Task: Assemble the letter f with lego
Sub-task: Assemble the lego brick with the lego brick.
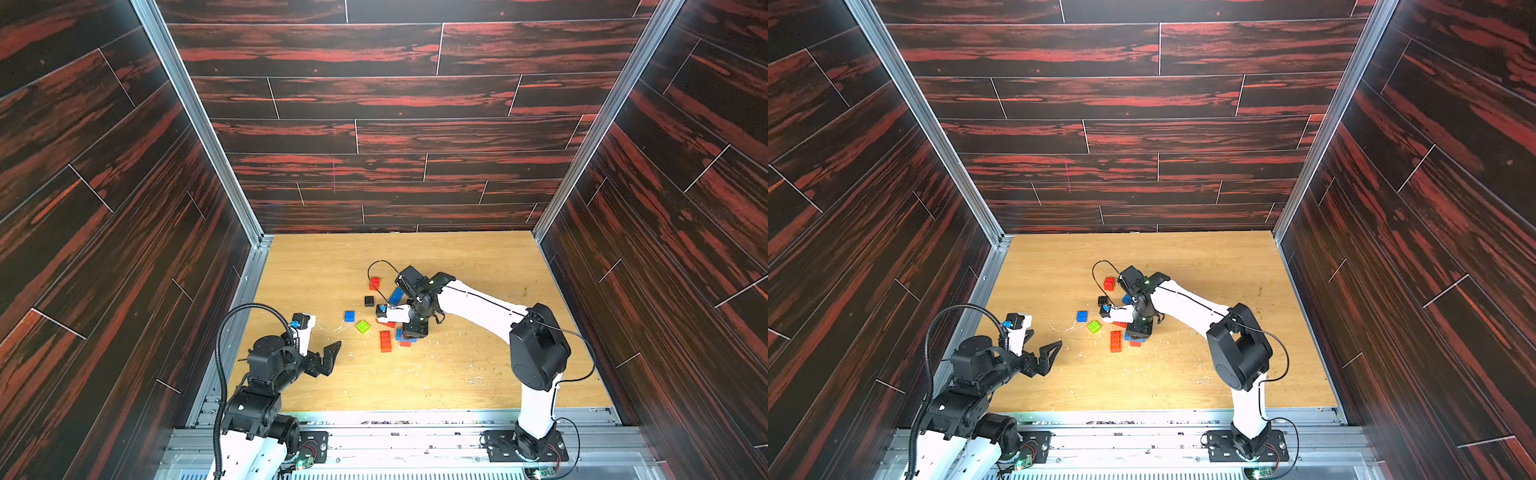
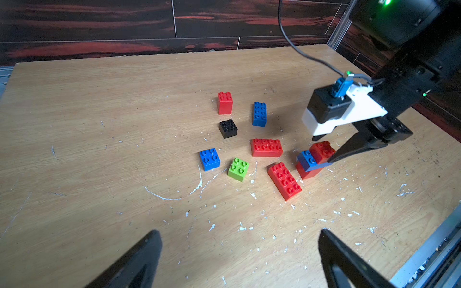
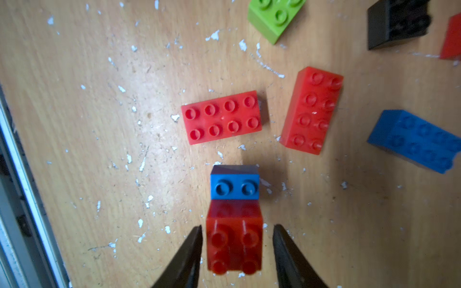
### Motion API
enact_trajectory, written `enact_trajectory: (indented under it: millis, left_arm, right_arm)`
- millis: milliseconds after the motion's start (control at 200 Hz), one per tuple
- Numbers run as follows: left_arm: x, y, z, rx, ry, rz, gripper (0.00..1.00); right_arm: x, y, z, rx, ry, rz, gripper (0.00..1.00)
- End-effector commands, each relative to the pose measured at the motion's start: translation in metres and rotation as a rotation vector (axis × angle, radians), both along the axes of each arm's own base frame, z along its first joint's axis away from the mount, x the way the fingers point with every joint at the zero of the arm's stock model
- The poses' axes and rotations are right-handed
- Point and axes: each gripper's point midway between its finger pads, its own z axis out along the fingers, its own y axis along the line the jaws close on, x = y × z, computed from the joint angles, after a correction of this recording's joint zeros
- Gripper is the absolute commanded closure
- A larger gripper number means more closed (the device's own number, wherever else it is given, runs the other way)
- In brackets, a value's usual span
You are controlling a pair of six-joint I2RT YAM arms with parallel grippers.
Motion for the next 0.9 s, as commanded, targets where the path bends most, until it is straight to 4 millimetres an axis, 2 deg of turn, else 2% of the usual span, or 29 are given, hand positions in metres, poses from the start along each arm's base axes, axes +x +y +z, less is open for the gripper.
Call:
enact_trajectory:
  millis: [0,185,321,566,897]
  left_arm:
    - [0.001,0.0,0.002,0.001,-0.007,0.003,0.0]
    - [0.001,0.0,0.002,0.001,-0.008,0.003,0.0]
    - [0.001,0.0,0.002,0.002,-0.008,0.004,0.0]
    - [0.001,0.0,0.002,0.001,-0.007,0.005,0.0]
    - [0.001,0.002,0.001,0.003,-0.005,0.013,0.0]
  right_arm:
    - [0.01,0.008,0.015,0.027,-0.016,-0.034,0.5]
    - [0.023,0.022,0.041,0.083,-0.037,-0.09,0.5]
    - [0.029,0.035,0.051,0.109,-0.035,-0.141,0.51]
    - [0.033,0.048,0.047,0.129,-0.025,-0.123,0.51]
    - [0.035,0.06,0.031,0.117,0.006,-0.124,0.51]
